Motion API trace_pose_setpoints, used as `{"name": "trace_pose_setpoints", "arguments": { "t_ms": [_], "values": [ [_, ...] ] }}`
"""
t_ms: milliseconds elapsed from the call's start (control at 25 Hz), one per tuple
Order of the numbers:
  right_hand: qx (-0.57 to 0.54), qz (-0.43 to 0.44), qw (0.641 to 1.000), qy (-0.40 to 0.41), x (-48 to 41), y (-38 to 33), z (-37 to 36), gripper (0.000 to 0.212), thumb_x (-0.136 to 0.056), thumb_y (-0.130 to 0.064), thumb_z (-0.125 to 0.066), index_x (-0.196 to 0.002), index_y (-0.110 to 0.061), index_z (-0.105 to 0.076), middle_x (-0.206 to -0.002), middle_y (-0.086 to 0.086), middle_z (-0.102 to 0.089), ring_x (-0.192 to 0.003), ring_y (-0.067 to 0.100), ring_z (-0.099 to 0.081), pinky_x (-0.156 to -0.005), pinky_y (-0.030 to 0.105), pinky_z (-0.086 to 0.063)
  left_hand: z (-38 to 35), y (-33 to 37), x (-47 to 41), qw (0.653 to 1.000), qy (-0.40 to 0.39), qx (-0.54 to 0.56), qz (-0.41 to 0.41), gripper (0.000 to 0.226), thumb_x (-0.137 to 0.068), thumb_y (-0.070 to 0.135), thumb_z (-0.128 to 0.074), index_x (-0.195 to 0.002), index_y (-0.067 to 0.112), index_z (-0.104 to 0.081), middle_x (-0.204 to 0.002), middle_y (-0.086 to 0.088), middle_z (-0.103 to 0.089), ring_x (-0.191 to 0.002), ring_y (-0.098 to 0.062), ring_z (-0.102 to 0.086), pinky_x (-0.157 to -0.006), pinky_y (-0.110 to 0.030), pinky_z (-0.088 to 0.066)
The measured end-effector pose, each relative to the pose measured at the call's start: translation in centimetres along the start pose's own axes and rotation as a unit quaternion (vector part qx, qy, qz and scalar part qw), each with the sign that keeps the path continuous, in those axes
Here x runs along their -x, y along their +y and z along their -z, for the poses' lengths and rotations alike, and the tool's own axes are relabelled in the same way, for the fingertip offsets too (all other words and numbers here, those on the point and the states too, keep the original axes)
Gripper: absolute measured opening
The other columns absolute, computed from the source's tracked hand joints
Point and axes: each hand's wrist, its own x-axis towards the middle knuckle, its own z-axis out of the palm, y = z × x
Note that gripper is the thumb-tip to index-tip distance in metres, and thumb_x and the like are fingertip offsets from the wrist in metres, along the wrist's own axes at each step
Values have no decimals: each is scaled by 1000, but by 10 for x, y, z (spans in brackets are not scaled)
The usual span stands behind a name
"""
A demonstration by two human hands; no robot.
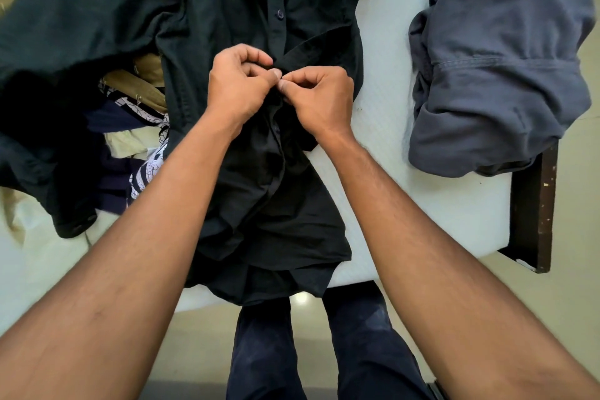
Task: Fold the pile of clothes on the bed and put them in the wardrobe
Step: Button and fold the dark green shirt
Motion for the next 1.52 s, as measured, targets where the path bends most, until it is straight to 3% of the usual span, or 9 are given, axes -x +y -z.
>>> {"name": "trace_pose_setpoints", "arguments": {
  "t_ms": [80,240,360,560,720,880,1000,1280,1520],
  "values": [
    [-26,-13,999,13,0,-1,-4,5,-80,-19,-83,-78,-23,-83,-69,-16,-74,-69,-2,-70,-73,27,-60,-3,1,3,998,41,3,42,15,-82,24,-79,-72,25,-68,-67,7,-70,-62,-5,-63,-71,-27,-59],
    [-160,-88,983,26,10,1,-15,4,-81,-9,-82,-80,-13,-83,-74,-5,-77,-73,8,-74,-78,36,-63,-7,6,5,995,71,-54,54,24,-88,28,-73,-64,25,-66,-70,10,-66,-68,-6,-62,-63,-20,-49],
    [-342,-190,920,40,14,-2,-16,7,-83,3,-77,-81,-3,-79,-78,5,-77,-74,13,-72,-72,27,-60,-11,6,6,996,43,-71,14,22,-90,28,-70,-70,27,-62,-69,9,-62,-63,-5,-56,-63,-20,-47],
    [-553,-337,761,37,22,-9,-16,9,-86,9,-71,-87,1,-73,-81,6,-73,-72,9,-69,-63,14,-57,-6,4,8,1000,-3,4,-17,16,-88,23,-74,-74,24,-67,-69,6,-64,-64,-4,-56,-66,-24,-51],
    [-569,-358,740,-14,23,-8,-9,6,-90,2,-70,-94,-1,-73,-82,6,-73,-67,8,-69,-58,14,-55,0,4,16,1000,-9,-1,-24,7,-87,26,-75,-82,22,-74,-76,5,-72,-70,-4,-65,-72,-24,-57],
    [-550,-356,755,-19,24,-7,-5,5,-89,2,-69,-90,0,-74,-78,8,-73,-62,9,-68,-54,16,-54,0,5,23,998,-2,-58,-34,7,-92,24,-69,-86,24,-74,-75,10,-69,-66,6,-61,-68,-14,-52],
    [-499,-344,795,-40,21,-8,0,6,-90,-1,-70,-87,0,-75,-76,9,-73,-62,10,-67,-55,17,-55,1,7,21,997,-30,-66,-15,13,-96,22,-63,-86,23,-71,-74,12,-66,-61,7,-56,-64,-11,-48],
    [-291,-242,925,-39,-16,-19,3,3,-89,-15,-77,-89,-13,-79,-72,0,-72,-65,7,-64,-61,20,-53,9,6,14,992,-123,-21,20,24,-97,22,-61,-90,0,-67,-76,-6,-55,-72,-17,-47,-71,-30,-41],
    [-166,-166,970,-58,-20,-26,6,11,-93,-18,-73,-86,-14,-80,-79,5,-77,-72,13,-72,-71,26,-62,5,3,23,999,-47,14,13,15,-95,20,-66,-81,24,-67,-77,1,-63,-72,-8,-53,-69,-21,-46]
  ]
}}
